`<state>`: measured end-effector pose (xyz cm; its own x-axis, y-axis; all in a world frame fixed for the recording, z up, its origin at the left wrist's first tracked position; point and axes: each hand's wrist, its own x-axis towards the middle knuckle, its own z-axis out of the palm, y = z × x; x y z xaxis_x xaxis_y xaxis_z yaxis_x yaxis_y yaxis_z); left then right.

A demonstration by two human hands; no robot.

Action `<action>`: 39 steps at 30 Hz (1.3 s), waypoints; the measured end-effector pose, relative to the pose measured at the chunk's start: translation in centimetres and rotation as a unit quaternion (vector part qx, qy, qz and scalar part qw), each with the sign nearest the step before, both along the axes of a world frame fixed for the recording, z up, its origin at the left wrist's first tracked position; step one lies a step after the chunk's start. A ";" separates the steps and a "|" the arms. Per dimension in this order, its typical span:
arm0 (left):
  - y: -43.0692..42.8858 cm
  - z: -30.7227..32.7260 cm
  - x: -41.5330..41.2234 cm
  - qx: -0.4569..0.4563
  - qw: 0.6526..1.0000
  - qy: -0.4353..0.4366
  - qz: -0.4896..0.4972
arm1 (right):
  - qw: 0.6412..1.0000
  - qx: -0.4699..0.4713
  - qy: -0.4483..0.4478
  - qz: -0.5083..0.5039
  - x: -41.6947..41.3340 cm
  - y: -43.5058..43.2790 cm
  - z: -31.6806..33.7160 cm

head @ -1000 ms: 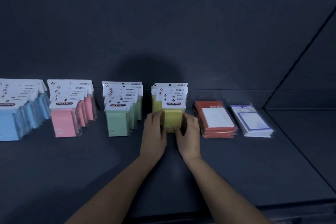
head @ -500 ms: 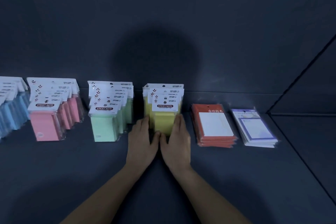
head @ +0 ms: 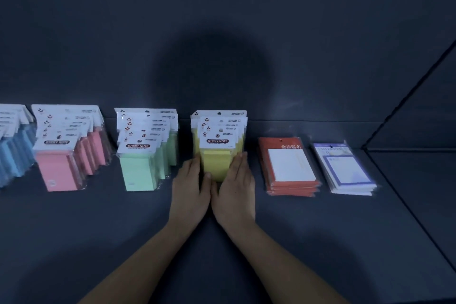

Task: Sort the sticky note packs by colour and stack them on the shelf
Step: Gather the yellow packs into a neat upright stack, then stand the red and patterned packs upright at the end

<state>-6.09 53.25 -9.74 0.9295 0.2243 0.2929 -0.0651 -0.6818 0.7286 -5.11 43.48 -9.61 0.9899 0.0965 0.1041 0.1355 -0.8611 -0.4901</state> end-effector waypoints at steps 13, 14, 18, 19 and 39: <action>0.7 1.0 0.5 -0.065 0.998 -0.002 0.001 | 0.995 0.089 0.013 -0.047 -0.6 0.8 1.4; 0.8 1.2 0.3 -0.074 0.997 -0.018 0.005 | 0.993 0.110 0.023 -0.043 -0.9 0.7 1.4; 0.6 1.6 -1.6 -0.059 0.992 -0.110 -0.017 | 0.977 0.206 0.033 -0.050 -2.3 -0.2 2.1; 0.4 1.8 -2.0 -0.058 0.990 -0.125 -0.039 | 0.972 0.229 0.011 -0.050 -2.4 -0.5 2.7; -11.7 5.4 1.7 -0.389 0.887 0.245 -0.047 | 0.893 0.410 0.109 -0.150 0.9 -13.9 4.4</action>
<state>-4.44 41.52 -4.36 0.9279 0.0955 -0.3604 0.3592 0.0304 0.9328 -4.22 29.61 -5.22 0.9640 -0.1958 -0.1801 -0.2164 -0.1833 -0.9590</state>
